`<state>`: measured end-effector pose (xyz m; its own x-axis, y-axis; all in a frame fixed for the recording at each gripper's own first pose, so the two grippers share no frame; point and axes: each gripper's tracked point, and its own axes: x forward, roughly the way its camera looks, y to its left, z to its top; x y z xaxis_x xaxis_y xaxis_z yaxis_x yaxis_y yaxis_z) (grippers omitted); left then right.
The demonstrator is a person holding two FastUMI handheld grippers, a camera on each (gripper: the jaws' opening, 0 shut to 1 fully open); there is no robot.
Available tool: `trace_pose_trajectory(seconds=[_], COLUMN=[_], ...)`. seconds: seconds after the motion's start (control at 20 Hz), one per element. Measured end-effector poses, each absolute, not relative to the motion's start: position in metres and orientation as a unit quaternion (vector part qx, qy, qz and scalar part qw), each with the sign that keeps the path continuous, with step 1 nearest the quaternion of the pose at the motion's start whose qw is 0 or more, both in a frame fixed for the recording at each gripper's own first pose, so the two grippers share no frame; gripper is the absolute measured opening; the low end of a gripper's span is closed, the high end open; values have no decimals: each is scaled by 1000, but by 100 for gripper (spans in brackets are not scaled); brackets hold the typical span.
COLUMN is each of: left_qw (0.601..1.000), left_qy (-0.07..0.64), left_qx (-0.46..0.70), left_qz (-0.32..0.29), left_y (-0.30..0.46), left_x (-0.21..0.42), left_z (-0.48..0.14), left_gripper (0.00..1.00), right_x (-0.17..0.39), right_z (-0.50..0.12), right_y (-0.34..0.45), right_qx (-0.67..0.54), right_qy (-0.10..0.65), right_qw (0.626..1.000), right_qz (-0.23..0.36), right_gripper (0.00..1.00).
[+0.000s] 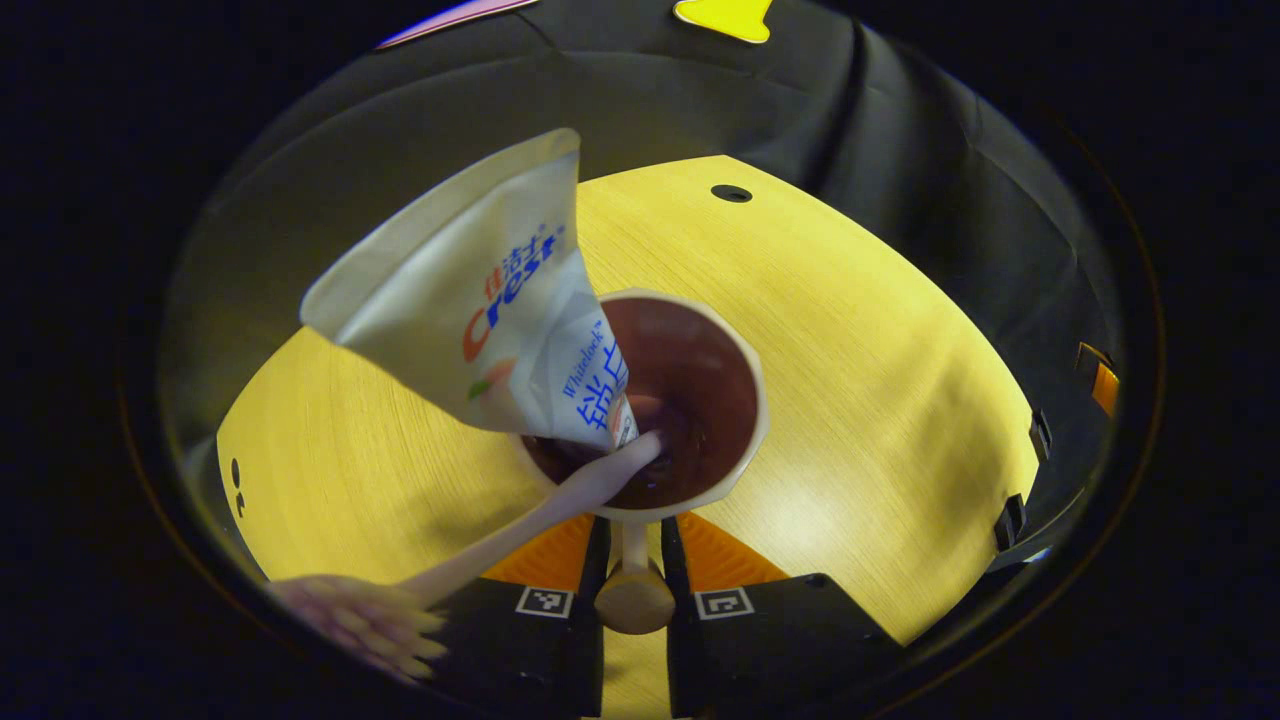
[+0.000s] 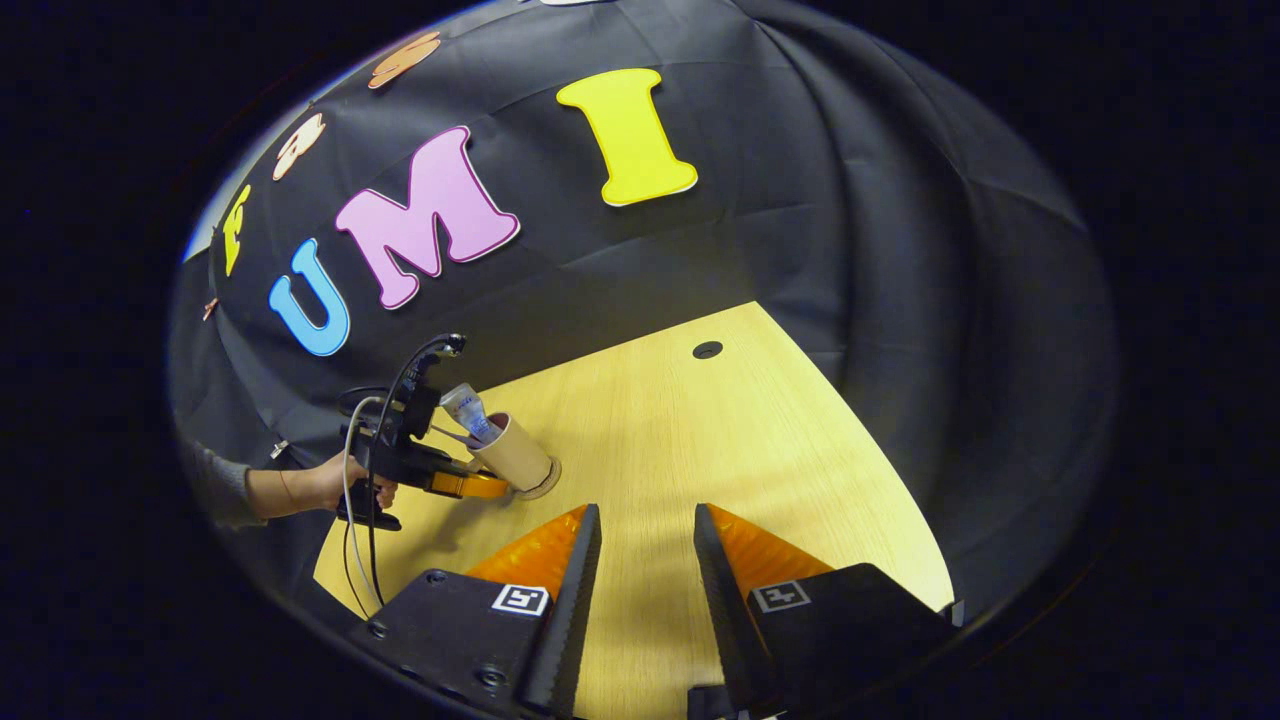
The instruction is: Put the toothbrush and toothpaste on the desktop into the cup, then pick up the cup and place it on the coaster on the desktop.
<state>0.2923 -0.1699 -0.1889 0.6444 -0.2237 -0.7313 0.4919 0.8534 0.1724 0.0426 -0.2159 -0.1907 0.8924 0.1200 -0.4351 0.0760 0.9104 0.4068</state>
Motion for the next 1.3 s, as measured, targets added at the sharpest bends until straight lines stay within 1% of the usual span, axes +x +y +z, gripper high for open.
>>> trace_pose_trajectory(seconds=[0.05,0.1,0.15,0.2,0.25,0.45,0.5,0.55,0.6,0.75,0.95,1.0,1.05,1.25,1.3], left_qw=[887,886,885,885,885,885,886,887,890,894,905,909,913,939,945], left_qy=[374,377,378,378,377,375,374,371,367,360,337,330,319,256,239], left_qx=[181,180,181,181,181,183,180,176,174,173,165,157,147,118,112], left_qz=[-202,-203,-203,-205,-205,-205,-207,-210,-209,-204,-200,-203,-205,-198,-193], left_y=[-172,-171,-171,-171,-171,-170,-172,-173,-174,-173,-170,-171,-172,-158,-152], left_x=[293,293,293,294,293,292,292,290,292,291,285,282,277,251,242], left_z=[-191,-193,-192,-194,-194,-191,-191,-189,-188,-184,-171,-166,-159,-111,-97], left_gripper=[34,30,30,34,30,33,38,39,43,60,70,74,70,71,76], right_x=[43,43,43,43,43,45,45,46,46,46,47,47,46,46,46], right_z=[-190,-192,-191,-191,-191,-191,-192,-191,-191,-190,-181,-179,-175,-153,-146], right_y=[-216,-216,-215,-215,-215,-214,-213,-213,-213,-211,-204,-202,-198,-180,-173], right_qx=[211,211,212,212,211,212,211,212,211,212,208,205,202,191,189], right_qy=[232,233,233,234,234,235,236,236,236,235,231,230,228,215,212], right_qw=[949,949,949,949,949,949,949,948,948,948,950,951,952,957,958], right_qz=[11,12,12,13,13,14,14,14,14,15,19,21,24,36,41], right_gripper=[58,58,58,58,58,58,58,58,58,58,58,58,58,58,58])
